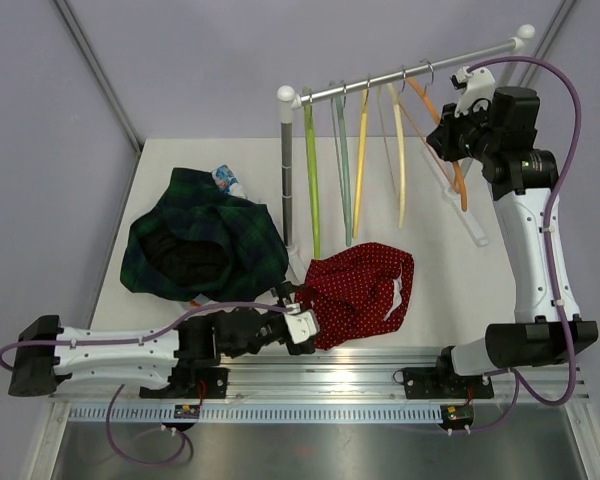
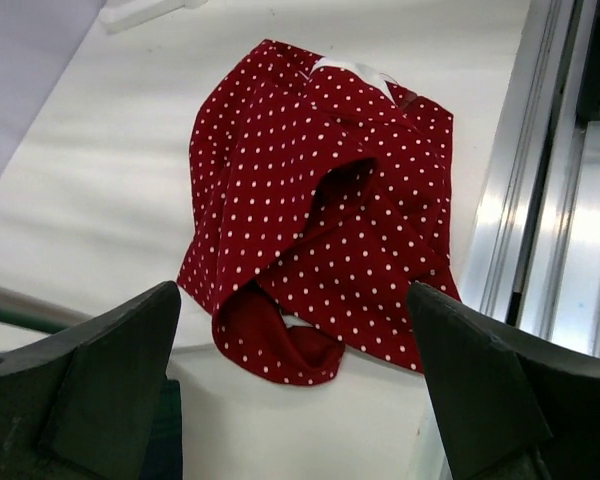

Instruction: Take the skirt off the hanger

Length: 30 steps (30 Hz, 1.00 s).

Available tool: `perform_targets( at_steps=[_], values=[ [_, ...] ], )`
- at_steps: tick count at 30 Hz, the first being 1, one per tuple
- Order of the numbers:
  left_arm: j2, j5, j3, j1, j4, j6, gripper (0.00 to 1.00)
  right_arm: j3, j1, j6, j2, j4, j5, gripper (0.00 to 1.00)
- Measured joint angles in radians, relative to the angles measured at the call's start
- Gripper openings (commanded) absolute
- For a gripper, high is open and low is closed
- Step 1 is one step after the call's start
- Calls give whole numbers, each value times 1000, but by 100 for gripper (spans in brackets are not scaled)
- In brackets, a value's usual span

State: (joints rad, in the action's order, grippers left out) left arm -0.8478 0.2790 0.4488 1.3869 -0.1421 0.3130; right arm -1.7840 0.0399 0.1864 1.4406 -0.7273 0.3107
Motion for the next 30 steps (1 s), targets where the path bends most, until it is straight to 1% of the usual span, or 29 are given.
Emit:
perform_targets(
  at_steps=[1, 2, 4, 6, 7, 9, 13, 14, 18, 21, 22, 24, 25, 26, 28, 29, 30],
  values=[
    [-23, -6, 0, 0, -19, 22, 99, 3, 2, 3, -5, 0, -3, 27],
    [-55, -14, 1, 0, -40, 48, 99, 5, 2, 4, -9, -3, -6, 55],
    [-135, -33, 8, 0, -70, 101, 99, 13, 2, 23, -26, -5, -19, 76],
    [-223, -55, 28, -1, -97, 150, 99, 35, 3, 42, -58, -5, -33, 94],
    [-270, -74, 39, -4, -114, 171, 99, 56, 3, 54, -85, -4, -43, 96],
    [-354, -111, 60, -16, -153, 200, 99, 106, 3, 88, -158, -4, -64, 99],
    [-531, -167, 119, -50, -241, 217, 99, 198, -8, 134, -317, -5, -90, 100],
    [-581, -170, 142, -55, -264, 211, 99, 237, -16, 141, -367, 2, -91, 99],
    [-764, -170, 240, -60, -329, 167, 99, 361, -77, 146, -478, 0, -72, 100],
    [-871, -164, 291, -60, -354, 105, 89, 440, -135, 137, -510, 0, -43, 99],
    [-896, -161, 296, -60, -362, 86, 76, 462, -147, 133, -515, -2, -32, 100],
    [-933, -152, 297, -60, -375, 43, 58, 496, -161, 127, -513, -3, -17, 99],
    [-945, -145, 295, -60, -385, 23, 39, 507, -165, 125, -513, -4, -10, 100],
    [-951, -140, 290, -60, -396, 5, 32, 517, -169, 123, -514, -5, -4, 100],
    [-952, -121, 268, -60, -434, -23, 22, 525, -176, 118, -519, -5, 9, 99],
    [-950, -113, 257, -60, -453, -34, 12, 527, -179, 116, -523, -3, 15, 99],
    [-945, -107, 247, -60, -467, -44, 5, 528, -184, 114, -531, -3, 21, 99]
  ],
)
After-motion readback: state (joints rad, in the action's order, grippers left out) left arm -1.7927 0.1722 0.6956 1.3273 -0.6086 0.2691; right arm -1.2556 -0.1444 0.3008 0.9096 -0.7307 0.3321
